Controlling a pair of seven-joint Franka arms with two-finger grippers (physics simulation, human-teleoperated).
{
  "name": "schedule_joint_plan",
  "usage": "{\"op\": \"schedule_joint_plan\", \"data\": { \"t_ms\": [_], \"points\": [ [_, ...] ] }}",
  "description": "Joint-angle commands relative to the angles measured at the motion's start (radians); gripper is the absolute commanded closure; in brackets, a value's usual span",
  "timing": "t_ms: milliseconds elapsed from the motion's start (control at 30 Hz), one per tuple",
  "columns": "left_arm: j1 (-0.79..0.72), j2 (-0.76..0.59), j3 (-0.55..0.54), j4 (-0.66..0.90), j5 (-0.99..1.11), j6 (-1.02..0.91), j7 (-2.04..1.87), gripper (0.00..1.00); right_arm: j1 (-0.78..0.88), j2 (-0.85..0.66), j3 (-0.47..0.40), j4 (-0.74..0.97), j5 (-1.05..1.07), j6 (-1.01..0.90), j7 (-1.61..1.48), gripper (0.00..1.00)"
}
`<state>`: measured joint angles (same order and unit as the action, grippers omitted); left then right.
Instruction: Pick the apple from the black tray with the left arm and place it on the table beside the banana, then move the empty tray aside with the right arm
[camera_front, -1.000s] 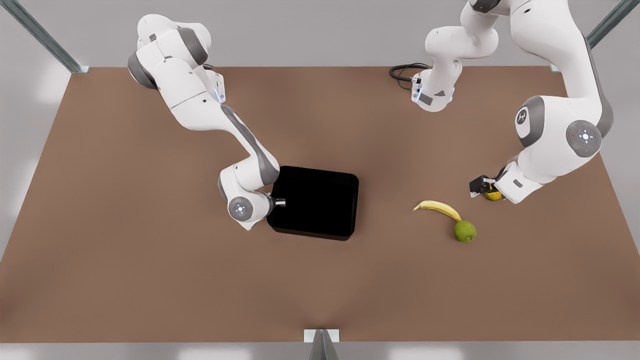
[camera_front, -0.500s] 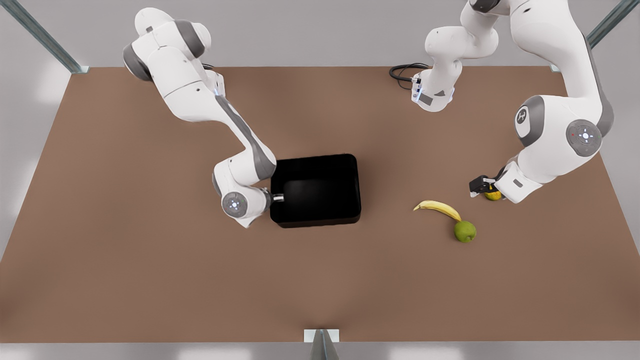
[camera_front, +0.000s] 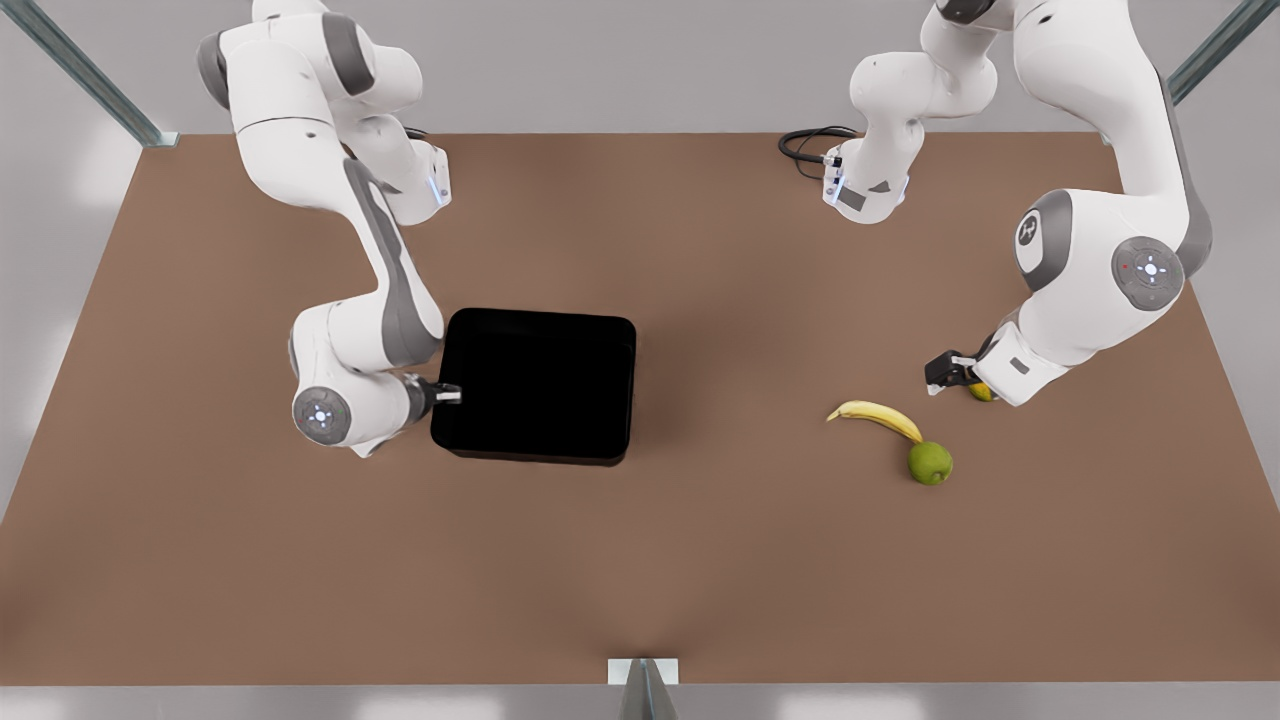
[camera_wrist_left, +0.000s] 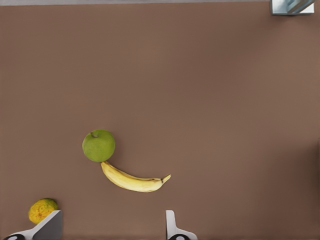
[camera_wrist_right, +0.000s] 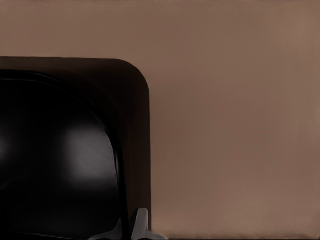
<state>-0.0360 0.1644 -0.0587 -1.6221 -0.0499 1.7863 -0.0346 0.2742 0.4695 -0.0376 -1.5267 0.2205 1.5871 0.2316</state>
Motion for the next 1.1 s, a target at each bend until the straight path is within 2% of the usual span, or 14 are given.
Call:
{"op": "schedule_joint_plan", "data": {
  "t_ms": [0, 233, 400, 500, 833, 967, 1000, 1033, 1067],
  "points": [
    [-0.001, 0.000, 0.000, 0.001, 0.001, -0.001, -0.034, 0.00, 0.000, -0.015, -0.033, 0.002, -0.004, -0.098, -0.198, 0.82],
    [-0.001, 0.000, -0.001, -0.001, 0.001, -0.002, -0.034, 0.00, 0.000, -0.034, -0.297, 0.010, -0.007, -0.150, -0.569, 0.83],
    [-0.001, 0.000, 0.000, -0.001, 0.001, -0.002, -0.034, 0.00, -0.007, -0.031, -0.413, 0.010, -0.016, -0.150, -0.733, 0.83],
    [-0.001, 0.000, 0.000, 0.001, 0.001, -0.002, -0.034, 0.00, -0.013, -0.025, -0.426, 0.010, -0.016, -0.150, -0.752, 0.83],
    [-0.007, 0.000, -0.001, -0.001, 0.001, -0.002, -0.044, 0.00, -0.046, 0.155, -0.429, 0.048, -0.007, -0.039, -0.764, 0.82],
    [-0.021, 0.003, -0.001, 0.011, 0.002, -0.004, -0.044, 0.00, -0.046, 0.190, -0.427, 0.053, -0.006, -0.018, -0.756, 0.79],
    [-0.021, 0.010, 0.000, 0.021, 0.024, 0.002, -0.034, 0.00, -0.046, 0.192, -0.427, 0.053, -0.006, -0.018, -0.755, 0.72],
    [-0.022, 0.018, 0.000, 0.025, 0.036, 0.005, -0.034, 0.00, -0.046, 0.192, -0.426, 0.056, -0.006, -0.015, -0.753, 0.50],
    [-0.022, 0.018, 0.000, 0.025, 0.036, 0.005, -0.033, 0.00, -0.046, 0.192, -0.427, 0.062, 0.040, -0.015, -0.749, 0.21]
  ]
}}
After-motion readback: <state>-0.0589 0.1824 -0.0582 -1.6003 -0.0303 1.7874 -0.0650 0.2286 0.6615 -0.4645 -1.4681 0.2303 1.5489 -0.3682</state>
